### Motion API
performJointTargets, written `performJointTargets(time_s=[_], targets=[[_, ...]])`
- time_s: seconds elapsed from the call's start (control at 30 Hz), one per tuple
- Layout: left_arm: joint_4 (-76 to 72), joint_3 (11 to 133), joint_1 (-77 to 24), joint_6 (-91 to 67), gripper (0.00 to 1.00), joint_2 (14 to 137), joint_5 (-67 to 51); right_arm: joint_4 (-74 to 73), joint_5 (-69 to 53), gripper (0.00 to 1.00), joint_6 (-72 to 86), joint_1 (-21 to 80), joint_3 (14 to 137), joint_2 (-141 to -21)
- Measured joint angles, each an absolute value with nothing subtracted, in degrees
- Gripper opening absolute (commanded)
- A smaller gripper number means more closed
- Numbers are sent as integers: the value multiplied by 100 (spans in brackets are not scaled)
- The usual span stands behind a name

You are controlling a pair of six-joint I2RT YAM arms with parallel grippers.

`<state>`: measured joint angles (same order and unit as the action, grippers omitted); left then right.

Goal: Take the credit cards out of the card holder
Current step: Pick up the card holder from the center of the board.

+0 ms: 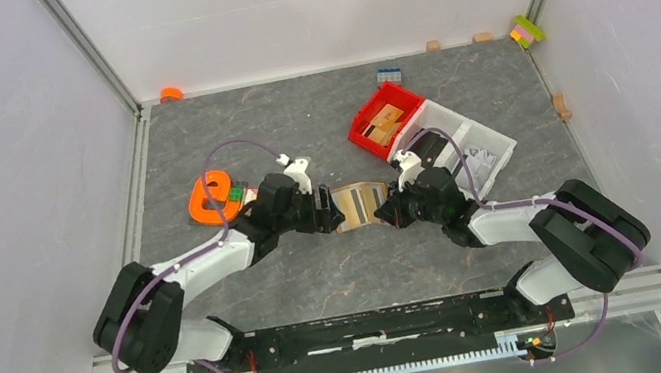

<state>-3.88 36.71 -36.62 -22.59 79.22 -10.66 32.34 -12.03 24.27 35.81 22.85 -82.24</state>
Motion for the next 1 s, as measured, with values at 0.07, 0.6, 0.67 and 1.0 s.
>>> performJointTargets(time_s=[0.07,0.6,0.67,1.0], targets=[[-593,3636,-3594,-2261,75,7905,-1083,3232,-1203,0,2425,3581,2285,-8224],[-1046,4062,-3275,-2353,44,9277,-2467,3249,-1313,0,2427,3564,2285,-8259],[-1070,4062,-3273,-2386,32,9286,-2593,3247,-1313,3,2429,3555,2285,-8263],[-1173,4064,-3269,-2453,2,9273,-2882,3249,-1297,31,2445,3540,2292,-8311]])
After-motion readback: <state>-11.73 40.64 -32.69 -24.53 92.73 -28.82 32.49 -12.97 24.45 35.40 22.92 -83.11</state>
